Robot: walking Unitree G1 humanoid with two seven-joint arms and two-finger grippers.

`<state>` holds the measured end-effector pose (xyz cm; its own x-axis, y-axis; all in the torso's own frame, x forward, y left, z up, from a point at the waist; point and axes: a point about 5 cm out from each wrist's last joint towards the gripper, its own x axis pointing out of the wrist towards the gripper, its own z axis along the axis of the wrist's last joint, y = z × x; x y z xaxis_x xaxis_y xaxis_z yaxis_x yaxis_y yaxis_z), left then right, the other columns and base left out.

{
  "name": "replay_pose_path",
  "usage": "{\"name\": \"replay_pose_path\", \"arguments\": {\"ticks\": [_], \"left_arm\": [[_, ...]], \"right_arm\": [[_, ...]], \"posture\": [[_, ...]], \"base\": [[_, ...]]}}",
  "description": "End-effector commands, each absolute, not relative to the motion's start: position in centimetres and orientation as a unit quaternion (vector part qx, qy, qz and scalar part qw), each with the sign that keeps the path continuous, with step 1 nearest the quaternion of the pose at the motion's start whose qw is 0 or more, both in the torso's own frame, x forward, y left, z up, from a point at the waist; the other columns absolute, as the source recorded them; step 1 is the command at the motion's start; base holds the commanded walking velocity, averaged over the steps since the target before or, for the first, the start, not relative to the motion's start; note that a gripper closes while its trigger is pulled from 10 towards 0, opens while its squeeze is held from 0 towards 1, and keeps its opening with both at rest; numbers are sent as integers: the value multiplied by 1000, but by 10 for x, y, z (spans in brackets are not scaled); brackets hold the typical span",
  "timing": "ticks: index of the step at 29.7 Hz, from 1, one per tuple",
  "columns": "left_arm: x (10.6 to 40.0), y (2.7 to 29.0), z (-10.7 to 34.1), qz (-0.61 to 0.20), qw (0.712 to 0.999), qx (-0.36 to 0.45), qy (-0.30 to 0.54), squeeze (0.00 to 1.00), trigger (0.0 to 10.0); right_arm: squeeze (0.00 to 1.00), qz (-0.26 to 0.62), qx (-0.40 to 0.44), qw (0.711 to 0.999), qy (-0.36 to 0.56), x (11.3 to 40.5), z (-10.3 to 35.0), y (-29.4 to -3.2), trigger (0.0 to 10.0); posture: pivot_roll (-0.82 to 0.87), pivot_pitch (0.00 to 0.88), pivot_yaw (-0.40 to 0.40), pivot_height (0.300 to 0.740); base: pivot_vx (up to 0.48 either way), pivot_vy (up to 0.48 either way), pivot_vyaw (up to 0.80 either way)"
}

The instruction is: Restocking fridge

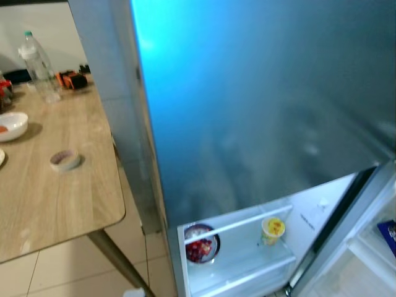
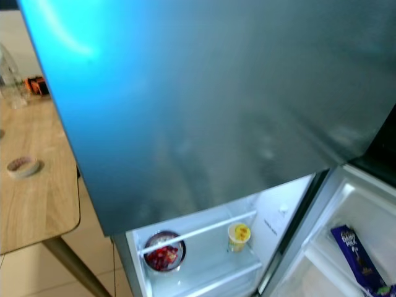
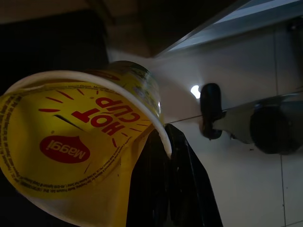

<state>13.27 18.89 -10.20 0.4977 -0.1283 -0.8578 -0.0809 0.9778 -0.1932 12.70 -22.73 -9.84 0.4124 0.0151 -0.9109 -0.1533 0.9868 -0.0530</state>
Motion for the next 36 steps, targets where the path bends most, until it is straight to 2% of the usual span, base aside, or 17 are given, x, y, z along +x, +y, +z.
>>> {"name": "replay_pose_path", "arguments": {"ticks": [1,14,29,36], "left_arm": [[128,188,-104,-18,854,-100,510,0,10000],[123,185,-106,-23,849,-111,515,0,10000],[125,183,-105,-28,850,-128,510,0,10000],[124,177,-105,-42,846,-145,511,0,10000]], "right_arm": [[0,52,-61,841,535,128,-98,-225,10000],[0,58,-58,839,538,124,-100,-222,10000],[0,65,-57,839,537,125,-100,-220,10000],[0,69,-56,839,537,125,-100,-219,10000]], "posture": [[-72,0,27,740],[-78,0,23,740],[-78,0,27,740],[-77,0,26,740]], "base": [[0,0,0],[0,-437,0],[0,0,0],[0,-469,0]]}}
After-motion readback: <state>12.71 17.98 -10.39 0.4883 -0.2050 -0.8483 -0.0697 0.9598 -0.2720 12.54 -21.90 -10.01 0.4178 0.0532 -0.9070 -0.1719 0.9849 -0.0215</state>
